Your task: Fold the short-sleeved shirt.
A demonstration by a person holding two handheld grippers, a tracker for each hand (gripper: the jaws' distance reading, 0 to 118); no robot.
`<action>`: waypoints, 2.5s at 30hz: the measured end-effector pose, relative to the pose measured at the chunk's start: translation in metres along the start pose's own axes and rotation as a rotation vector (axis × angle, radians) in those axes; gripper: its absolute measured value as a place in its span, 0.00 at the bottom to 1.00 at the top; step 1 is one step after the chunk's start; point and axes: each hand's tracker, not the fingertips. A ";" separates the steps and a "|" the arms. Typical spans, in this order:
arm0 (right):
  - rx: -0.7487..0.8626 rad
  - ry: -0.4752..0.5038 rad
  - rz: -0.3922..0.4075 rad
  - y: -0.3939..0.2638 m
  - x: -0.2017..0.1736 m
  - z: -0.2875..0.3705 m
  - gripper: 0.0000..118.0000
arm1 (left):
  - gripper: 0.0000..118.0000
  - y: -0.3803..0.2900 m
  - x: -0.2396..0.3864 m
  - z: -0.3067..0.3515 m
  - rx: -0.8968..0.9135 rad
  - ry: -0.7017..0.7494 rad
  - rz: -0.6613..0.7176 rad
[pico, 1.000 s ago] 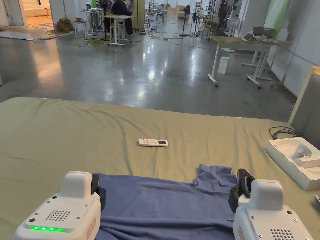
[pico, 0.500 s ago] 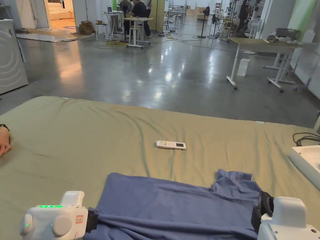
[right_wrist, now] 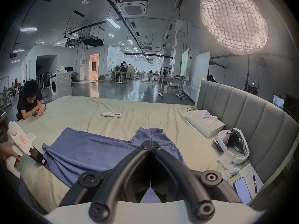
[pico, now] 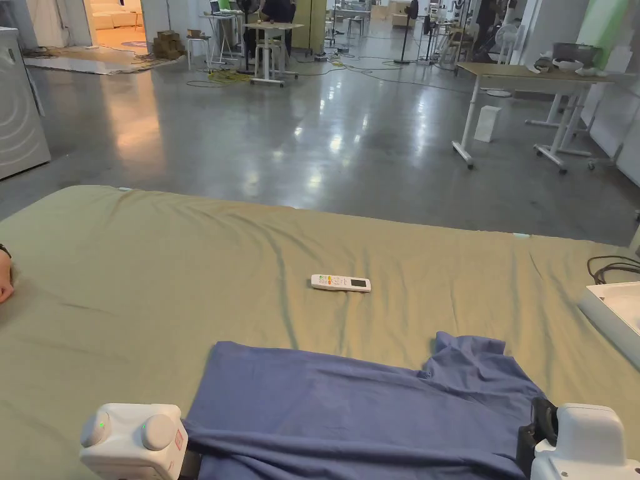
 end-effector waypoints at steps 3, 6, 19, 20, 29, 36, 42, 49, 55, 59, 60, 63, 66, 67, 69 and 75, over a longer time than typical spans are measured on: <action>-0.019 -0.004 -0.014 -0.002 0.005 -0.003 0.00 | 0.53 -0.007 0.009 0.000 0.013 0.044 -0.038; -0.033 -0.005 -0.024 -0.005 0.008 -0.004 0.00 | 0.31 -0.013 0.019 0.001 0.024 0.039 -0.077; -0.272 -0.082 -0.017 -0.018 0.069 -0.039 0.17 | 0.04 -0.028 0.007 0.034 0.122 -0.023 -0.077; -0.337 -0.074 -0.024 -0.021 0.079 -0.047 0.25 | 0.04 -0.029 0.005 0.038 0.143 -0.045 -0.070; -0.708 -0.003 -0.008 -0.077 0.110 -0.101 0.50 | 0.04 -0.034 0.000 0.063 0.202 -0.072 -0.069; -0.833 0.017 0.026 -0.122 0.101 -0.133 0.47 | 0.04 -0.037 -0.001 0.067 0.220 -0.070 -0.075; -0.787 0.010 0.038 -0.126 0.091 -0.126 0.04 | 0.04 -0.039 -0.002 0.062 0.222 -0.069 -0.063; -0.728 0.025 0.017 -0.088 0.100 -0.112 0.03 | 0.04 -0.031 -0.001 0.083 0.272 -0.082 -0.064; -0.631 0.031 0.022 -0.029 0.107 -0.098 0.03 | 0.04 -0.009 -0.006 0.116 0.343 -0.114 -0.054; -0.581 0.021 0.031 0.004 0.112 -0.082 0.03 | 0.04 -0.003 -0.013 0.143 0.384 -0.126 -0.038; -0.584 0.022 0.033 0.009 0.113 -0.077 0.03 | 0.04 -0.004 -0.016 0.147 0.389 -0.121 -0.037; -0.579 0.029 0.073 0.013 0.111 -0.060 0.03 | 0.04 -0.014 -0.025 0.151 0.377 -0.110 -0.033; -0.571 0.045 0.085 0.001 0.105 -0.036 0.03 | 0.04 -0.038 -0.030 0.150 0.346 -0.105 -0.021; -0.584 0.058 0.102 -0.005 0.103 -0.030 0.03 | 0.04 -0.048 -0.032 0.146 0.329 -0.099 -0.027; -0.601 0.058 0.109 -0.020 0.100 -0.018 0.03 | 0.04 -0.067 -0.035 0.139 0.296 -0.092 -0.030; -0.715 0.038 0.095 -0.081 0.098 0.012 0.03 | 0.04 -0.122 -0.045 0.097 0.184 -0.095 -0.024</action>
